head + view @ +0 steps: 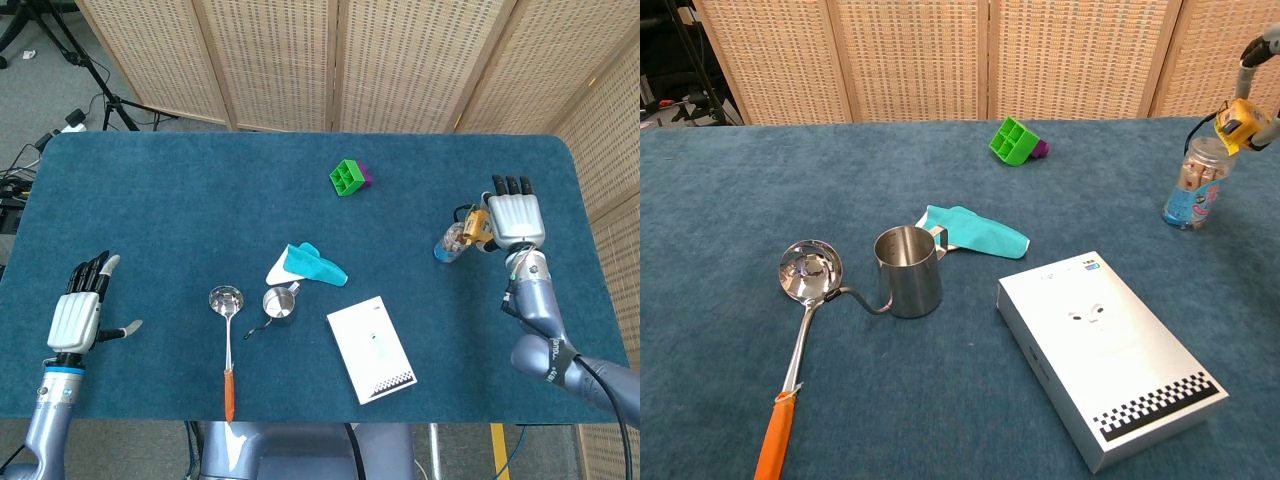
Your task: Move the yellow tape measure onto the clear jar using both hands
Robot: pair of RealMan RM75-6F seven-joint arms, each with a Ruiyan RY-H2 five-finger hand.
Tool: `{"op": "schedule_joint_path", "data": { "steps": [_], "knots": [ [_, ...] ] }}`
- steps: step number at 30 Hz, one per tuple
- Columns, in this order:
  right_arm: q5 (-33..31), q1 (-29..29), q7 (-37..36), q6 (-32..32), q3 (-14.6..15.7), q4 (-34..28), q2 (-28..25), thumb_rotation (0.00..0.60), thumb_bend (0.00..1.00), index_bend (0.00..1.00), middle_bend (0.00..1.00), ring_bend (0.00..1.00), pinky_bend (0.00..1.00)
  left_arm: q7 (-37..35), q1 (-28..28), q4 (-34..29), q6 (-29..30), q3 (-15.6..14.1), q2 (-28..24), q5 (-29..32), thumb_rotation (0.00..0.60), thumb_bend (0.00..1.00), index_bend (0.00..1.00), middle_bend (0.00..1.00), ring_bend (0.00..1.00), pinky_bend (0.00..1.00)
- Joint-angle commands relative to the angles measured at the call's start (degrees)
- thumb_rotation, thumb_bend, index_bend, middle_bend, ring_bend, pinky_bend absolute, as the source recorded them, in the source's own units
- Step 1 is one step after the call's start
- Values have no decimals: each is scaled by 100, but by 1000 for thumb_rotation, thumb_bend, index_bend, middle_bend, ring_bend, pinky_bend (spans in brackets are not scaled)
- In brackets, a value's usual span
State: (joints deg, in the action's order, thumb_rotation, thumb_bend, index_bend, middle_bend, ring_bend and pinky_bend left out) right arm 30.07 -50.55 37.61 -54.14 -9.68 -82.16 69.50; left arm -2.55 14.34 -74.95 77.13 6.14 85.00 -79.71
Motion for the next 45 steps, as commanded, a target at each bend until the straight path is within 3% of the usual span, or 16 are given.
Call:
{"op": "schedule_joint_path", "data": {
  "steps": [1, 21, 31, 45],
  "knots": [
    [7, -18, 31, -27, -9, -21, 15, 600, 260, 556, 70, 0, 0, -1, -3, -14, 9, -2, -8, -9, 493, 109, 21, 0, 0, 0],
    [-39, -118, 147, 38, -5, 110, 212, 600, 258, 557, 69, 0, 0, -9, 0, -18, -30, -1, -11, 22, 492, 109, 21, 0, 0, 0],
    [-36, -91, 82, 137, 7, 56, 150, 600, 236, 552, 2, 0, 0, -7, 4, -41, -48, -11, -17, 17, 494, 109, 21, 0, 0, 0],
    [-105, -126, 120, 171, 39, -64, 86, 600, 213, 351, 0, 0, 0, -24, 2, -50, -37, -4, -26, 15, 492, 109, 21, 0, 0, 0]
  ]
}}
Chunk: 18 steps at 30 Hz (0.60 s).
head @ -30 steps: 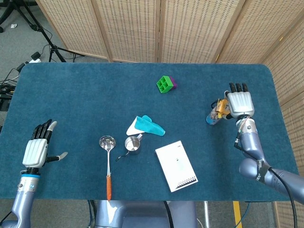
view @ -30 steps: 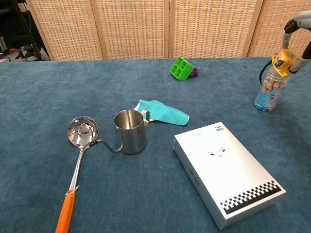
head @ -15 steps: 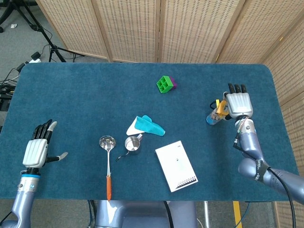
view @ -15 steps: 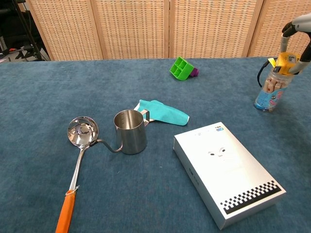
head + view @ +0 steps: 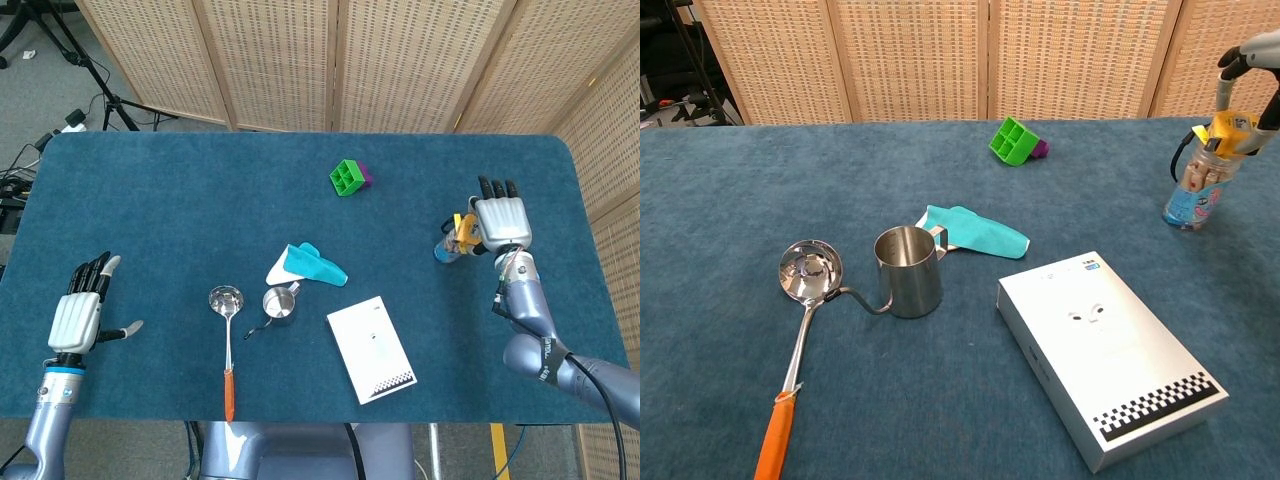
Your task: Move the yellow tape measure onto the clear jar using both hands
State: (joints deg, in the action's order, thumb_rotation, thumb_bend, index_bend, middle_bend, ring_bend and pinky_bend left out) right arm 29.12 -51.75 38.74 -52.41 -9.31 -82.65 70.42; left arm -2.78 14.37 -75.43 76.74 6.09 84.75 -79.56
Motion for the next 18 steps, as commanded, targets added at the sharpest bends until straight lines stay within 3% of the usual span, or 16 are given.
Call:
{"op": "schedule_joint_path", "data": {
  "steps": [1, 10, 18],
  "knots": [
    [-14, -10, 12, -6, 4, -26, -12, 600, 208, 334, 0, 0, 0, -3, -1, -4, 5, 0, -2, -3, 491, 109, 21, 0, 0, 0],
    [-14, -25, 10, -47, 4, -109, -54, 600, 153, 127, 0, 0, 0, -14, -4, -19, 16, 0, -10, -11, 493, 110, 21, 0, 0, 0],
    [50, -16, -22, -126, 1, -131, -53, 600, 109, 36, 0, 0, 0, -24, -5, -32, 24, 0, -19, -18, 491, 110, 21, 0, 0, 0]
  ]
}}
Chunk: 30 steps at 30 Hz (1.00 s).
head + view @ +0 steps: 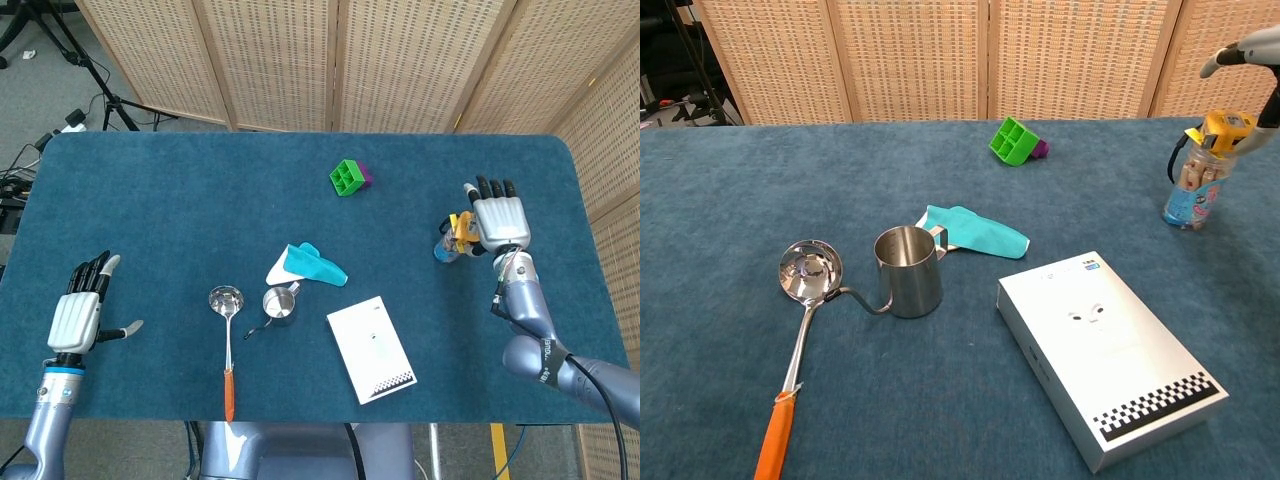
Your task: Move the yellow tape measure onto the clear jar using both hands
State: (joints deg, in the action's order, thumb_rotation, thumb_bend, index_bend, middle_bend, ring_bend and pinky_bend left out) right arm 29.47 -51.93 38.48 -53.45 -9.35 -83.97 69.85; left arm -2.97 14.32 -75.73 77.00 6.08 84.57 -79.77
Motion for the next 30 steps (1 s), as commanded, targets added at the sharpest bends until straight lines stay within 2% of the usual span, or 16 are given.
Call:
{"op": "schedule_joint_path", "data": {
  "steps": [1, 7, 15, 19, 22, 24, 26, 30],
  "knots": [
    [27, 4, 10, -43, 8, 2, 5, 600, 86, 21, 0, 0, 0, -3, 1, -2, 3, 4, -3, 1, 492, 110, 21, 0, 0, 0],
    [-128, -47, 301, -106, 86, -133, -144, 600, 4, 0, 0, 0, 0, -7, 0, 7, 7, 13, -4, 10, 492, 109, 21, 0, 0, 0],
    [-951, -194, 850, -201, 154, -1157, -869, 600, 0, 0, 0, 0, 0, -19, -10, -36, 72, 19, -29, -31, 493, 108, 21, 0, 0, 0],
    [-682, -91, 784, -487, 174, -1682, -1157, 600, 0, 0, 0, 0, 0, -2, -25, -88, 162, 24, -52, -86, 492, 108, 21, 0, 0, 0],
    [199, 233, 389, -1067, 179, -2033, -1240, 600, 1, 0, 0, 0, 0, 19, -43, -119, 240, 39, -74, -111, 492, 108, 21, 0, 0, 0],
    [1311, 665, -165, -1709, 280, -2081, -1110, 600, 2, 0, 0, 0, 0, 42, -55, -135, 294, 56, -97, -120, 493, 107, 21, 0, 0, 0],
    [2329, 1128, -765, -2319, 462, -1911, -890, 600, 2, 0, 0, 0, 0, 77, -65, -147, 340, 71, -115, -125, 492, 107, 21, 0, 0, 0],
    [3383, 1817, -1605, -3048, 775, -1439, -559, 600, 2, 0, 0, 0, 0, 168, -88, -164, 441, 95, -139, -144, 492, 107, 21, 0, 0, 0]
  ]
}}
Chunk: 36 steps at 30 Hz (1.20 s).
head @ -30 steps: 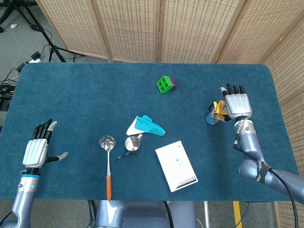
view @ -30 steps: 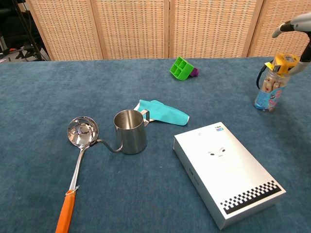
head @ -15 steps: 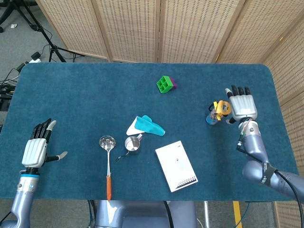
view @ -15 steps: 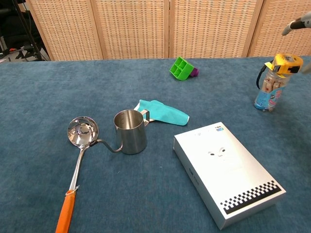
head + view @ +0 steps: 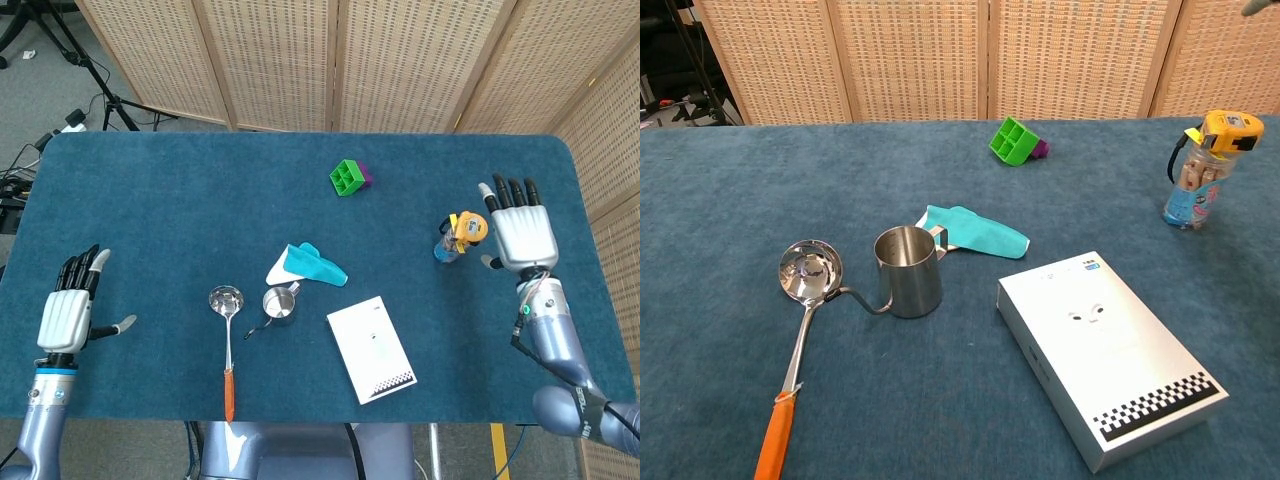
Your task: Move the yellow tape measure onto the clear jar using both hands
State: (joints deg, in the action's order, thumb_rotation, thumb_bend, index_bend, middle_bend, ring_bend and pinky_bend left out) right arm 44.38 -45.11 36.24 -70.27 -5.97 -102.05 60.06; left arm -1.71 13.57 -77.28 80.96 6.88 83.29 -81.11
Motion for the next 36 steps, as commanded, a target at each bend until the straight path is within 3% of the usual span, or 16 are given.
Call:
{"op": "schedule_joint_path", "data": {
  "steps": [1, 10, 19, 29, 36],
  "knots": [
    [2052, 1281, -1542, -1511, 489, 498, 496, 600, 2, 0, 0, 0, 0, 64, -16, -21, 64, 19, -15, -14, 491, 107, 21, 0, 0, 0],
    [2906, 2596, -2937, -2310, 984, 1696, 949, 600, 2, 0, 0, 0, 0, 398, -41, -49, 294, -30, -59, -220, 494, 104, 21, 0, 0, 0],
    [3396, 3095, -3169, -2411, 1108, 2176, 1065, 600, 2, 0, 0, 0, 0, 544, -45, -24, 356, -68, -151, -327, 494, 100, 21, 0, 0, 0],
    [3632, 3415, -3596, -2366, 924, 2495, 1187, 600, 2, 0, 0, 0, 0, 535, -79, -97, 524, 51, -232, -292, 493, 100, 21, 0, 0, 0],
    [3830, 3471, -3456, -2291, 807, 2442, 1239, 600, 2, 0, 0, 0, 0, 508, -121, -158, 613, 58, -282, -314, 493, 100, 21, 0, 0, 0]
  ]
}}
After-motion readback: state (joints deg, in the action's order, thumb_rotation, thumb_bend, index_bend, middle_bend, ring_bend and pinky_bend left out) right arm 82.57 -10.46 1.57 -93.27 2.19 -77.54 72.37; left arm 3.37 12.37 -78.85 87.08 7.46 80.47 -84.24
